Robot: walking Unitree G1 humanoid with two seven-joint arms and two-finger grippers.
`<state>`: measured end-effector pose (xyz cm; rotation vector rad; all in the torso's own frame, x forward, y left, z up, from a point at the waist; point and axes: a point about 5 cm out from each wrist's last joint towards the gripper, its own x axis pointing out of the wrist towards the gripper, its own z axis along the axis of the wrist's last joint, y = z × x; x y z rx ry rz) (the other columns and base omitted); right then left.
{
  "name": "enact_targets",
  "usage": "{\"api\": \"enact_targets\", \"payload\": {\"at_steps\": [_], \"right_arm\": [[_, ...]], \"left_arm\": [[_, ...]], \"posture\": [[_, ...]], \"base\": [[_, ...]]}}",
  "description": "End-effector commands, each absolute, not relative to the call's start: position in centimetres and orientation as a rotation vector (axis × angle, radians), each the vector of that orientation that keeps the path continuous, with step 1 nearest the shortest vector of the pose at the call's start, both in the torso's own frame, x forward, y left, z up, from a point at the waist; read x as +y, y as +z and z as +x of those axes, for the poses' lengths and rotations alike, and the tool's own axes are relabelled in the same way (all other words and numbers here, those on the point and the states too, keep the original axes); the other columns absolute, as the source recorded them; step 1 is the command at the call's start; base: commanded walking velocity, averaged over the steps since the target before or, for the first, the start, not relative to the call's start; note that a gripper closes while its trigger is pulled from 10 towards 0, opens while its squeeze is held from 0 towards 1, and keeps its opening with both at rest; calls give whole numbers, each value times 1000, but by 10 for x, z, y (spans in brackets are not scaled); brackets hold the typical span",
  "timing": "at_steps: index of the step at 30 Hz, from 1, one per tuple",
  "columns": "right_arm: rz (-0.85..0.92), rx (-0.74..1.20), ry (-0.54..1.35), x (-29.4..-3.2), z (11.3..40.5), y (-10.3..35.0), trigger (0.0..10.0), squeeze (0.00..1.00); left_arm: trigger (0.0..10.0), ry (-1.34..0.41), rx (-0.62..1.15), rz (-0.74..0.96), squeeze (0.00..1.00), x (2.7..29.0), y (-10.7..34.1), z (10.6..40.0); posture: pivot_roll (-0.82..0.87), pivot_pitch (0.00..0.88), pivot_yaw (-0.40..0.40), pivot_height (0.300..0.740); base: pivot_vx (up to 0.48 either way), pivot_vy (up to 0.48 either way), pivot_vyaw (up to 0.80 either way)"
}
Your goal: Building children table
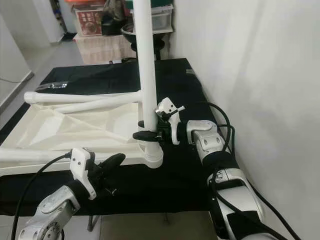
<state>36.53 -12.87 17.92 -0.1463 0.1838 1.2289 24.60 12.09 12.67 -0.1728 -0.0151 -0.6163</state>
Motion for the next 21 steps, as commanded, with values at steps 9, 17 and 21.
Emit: {"api": "enact_targets", "payload": {"at_steps": [9, 17, 21], "right_arm": [[-140, 175, 889, -113, 355, 141, 0, 0], [-24, 208, 581, -100, 334, 115, 0, 0], [-46, 218, 629, -98, 345, 118, 0, 0]], "left_arm": [[10000, -617, -11, -184, 0, 119, 126, 244], [10000, -605, -18, -183, 0, 123, 127, 247], [10000, -611, -14, -182, 0, 123, 126, 249]], "posture": [[-54, 0, 4, 740], [-77, 0, 29, 740], [-54, 0, 11, 740]], "base": [[0, 0, 0], [0, 0, 0], [0, 0, 0]]}}
